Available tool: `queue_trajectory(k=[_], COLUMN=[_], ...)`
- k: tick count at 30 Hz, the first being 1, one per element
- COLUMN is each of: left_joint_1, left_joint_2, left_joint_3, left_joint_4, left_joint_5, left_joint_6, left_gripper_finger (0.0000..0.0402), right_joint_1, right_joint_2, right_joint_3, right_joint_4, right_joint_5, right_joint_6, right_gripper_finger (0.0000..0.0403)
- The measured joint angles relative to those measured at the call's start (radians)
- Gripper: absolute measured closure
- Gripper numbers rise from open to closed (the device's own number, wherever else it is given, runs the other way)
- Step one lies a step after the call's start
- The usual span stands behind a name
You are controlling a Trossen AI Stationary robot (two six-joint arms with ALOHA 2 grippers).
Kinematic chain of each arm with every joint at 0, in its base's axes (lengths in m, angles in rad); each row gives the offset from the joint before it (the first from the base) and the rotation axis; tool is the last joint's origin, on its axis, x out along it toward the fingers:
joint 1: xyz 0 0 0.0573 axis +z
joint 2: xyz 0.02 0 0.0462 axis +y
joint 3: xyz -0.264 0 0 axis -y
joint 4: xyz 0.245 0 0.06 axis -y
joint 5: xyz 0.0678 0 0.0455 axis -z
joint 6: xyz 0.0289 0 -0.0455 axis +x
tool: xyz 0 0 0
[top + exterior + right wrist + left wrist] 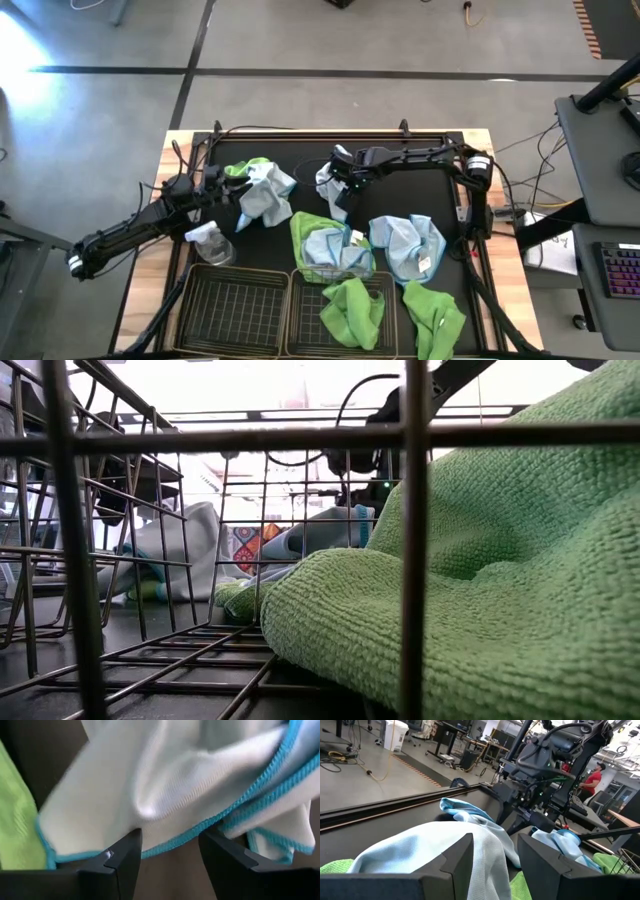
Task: Sort microfiber towel by color & place in baskets
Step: Put the top right blue towel into the left wire basket
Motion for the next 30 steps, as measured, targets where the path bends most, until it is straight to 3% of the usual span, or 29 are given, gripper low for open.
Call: queue_trajectory(k=[12, 30], left_joint_1=[0.000, 0.000], left_joint_2=[0.000, 0.000], left_joint_3=[0.000, 0.000], left_joint_4=[0.000, 0.000], left_joint_5=[0.000, 0.000], left_joint_6=[0.000, 0.000], left_gripper_finger=[0.0263, 0.0263], right_joint_1=[0.002, 0.002], right_joint_2=[0.000, -0.047], right_joint_3=[0.001, 0.002], right_joint_4=[0.122, 0.159], right_joint_5=[-0.153, -0.172], right_joint_6=[0.023, 0.016], right_gripper_finger=[0.0211, 0.0211])
